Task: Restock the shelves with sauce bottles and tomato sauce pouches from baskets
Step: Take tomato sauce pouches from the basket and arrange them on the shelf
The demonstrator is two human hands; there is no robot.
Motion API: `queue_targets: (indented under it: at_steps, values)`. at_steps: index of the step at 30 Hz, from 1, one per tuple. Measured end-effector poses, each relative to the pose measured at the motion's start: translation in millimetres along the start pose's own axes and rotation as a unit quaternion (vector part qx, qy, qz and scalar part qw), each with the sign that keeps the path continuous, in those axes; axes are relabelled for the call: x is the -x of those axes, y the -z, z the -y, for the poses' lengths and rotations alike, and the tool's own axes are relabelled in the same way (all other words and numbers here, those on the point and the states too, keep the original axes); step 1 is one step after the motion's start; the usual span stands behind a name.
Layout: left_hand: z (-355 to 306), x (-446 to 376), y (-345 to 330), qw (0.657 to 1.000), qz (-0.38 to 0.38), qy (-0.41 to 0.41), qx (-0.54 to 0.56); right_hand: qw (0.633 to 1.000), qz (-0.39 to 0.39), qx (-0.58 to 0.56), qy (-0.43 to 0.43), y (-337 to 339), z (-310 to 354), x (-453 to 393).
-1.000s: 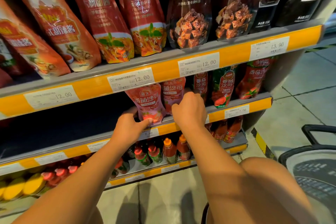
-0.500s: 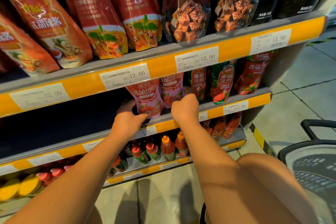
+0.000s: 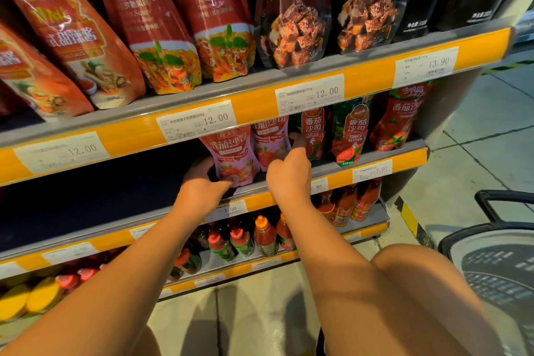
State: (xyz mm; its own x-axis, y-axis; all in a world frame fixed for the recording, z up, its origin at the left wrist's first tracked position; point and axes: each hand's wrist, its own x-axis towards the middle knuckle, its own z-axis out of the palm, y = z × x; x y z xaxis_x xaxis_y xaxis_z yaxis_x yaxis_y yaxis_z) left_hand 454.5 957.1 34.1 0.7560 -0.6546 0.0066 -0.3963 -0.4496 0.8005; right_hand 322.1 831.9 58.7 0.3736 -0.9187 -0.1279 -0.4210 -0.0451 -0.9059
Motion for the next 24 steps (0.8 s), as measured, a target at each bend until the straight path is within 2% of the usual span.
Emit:
queue_targets:
  at_steps: [11,20,24]
  values:
    - [2.2,-10.5,-2.9,1.000,-0.004,0.005,-0.007,0.992,0.045,0.111,0.046,1.4,-1.3,-5.5]
    - [0.6,-27.9,-3.8,0.999,-0.003,0.012,-0.038,0.985,0.095,0.121,0.075,0.7,-0.2,-8.7]
    - [0.9,-30.4,-2.5,0.999,0.006,0.013,-0.043,0.986,0.096,0.118,0.062,1.5,2.7,-6.3]
